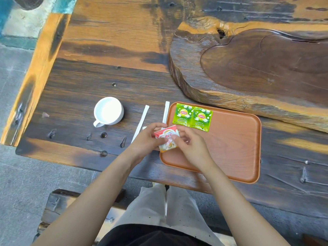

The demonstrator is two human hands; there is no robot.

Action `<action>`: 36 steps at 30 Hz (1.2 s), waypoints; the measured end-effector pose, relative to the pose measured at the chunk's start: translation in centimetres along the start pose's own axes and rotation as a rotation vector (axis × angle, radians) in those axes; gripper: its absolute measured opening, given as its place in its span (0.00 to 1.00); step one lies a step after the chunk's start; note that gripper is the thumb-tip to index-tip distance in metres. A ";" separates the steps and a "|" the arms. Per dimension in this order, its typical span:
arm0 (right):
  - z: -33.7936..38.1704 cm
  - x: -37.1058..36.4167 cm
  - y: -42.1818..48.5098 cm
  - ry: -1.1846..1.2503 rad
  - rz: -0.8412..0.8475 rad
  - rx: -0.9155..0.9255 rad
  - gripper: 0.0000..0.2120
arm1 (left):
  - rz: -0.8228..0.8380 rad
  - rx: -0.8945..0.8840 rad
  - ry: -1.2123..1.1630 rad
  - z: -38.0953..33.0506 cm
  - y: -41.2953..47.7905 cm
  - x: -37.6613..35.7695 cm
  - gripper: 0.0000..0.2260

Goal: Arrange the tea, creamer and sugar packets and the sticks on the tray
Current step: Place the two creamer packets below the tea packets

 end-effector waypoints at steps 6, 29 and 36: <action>0.0 1.7 -0.8 0.334 -0.133 -0.113 0.07 | 0.043 0.020 -0.196 -0.6 0.3 -2.3 0.05; -4.8 4.2 -1.5 -0.536 -0.482 -0.298 0.16 | -0.347 -0.537 1.063 2.8 3.9 -6.2 0.11; -5.5 4.4 -2.1 -0.822 -0.394 0.147 0.15 | -0.353 -0.555 1.072 3.5 4.2 -6.4 0.11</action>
Point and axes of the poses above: each hand's wrist, its own y-axis towards the middle knuckle, its own x-axis out of the back of the hand, z = x × y, the point moved 1 cm from there along y, towards the middle knuckle, and after that the axes turned 11 degrees about y, right-handed, at the moved point
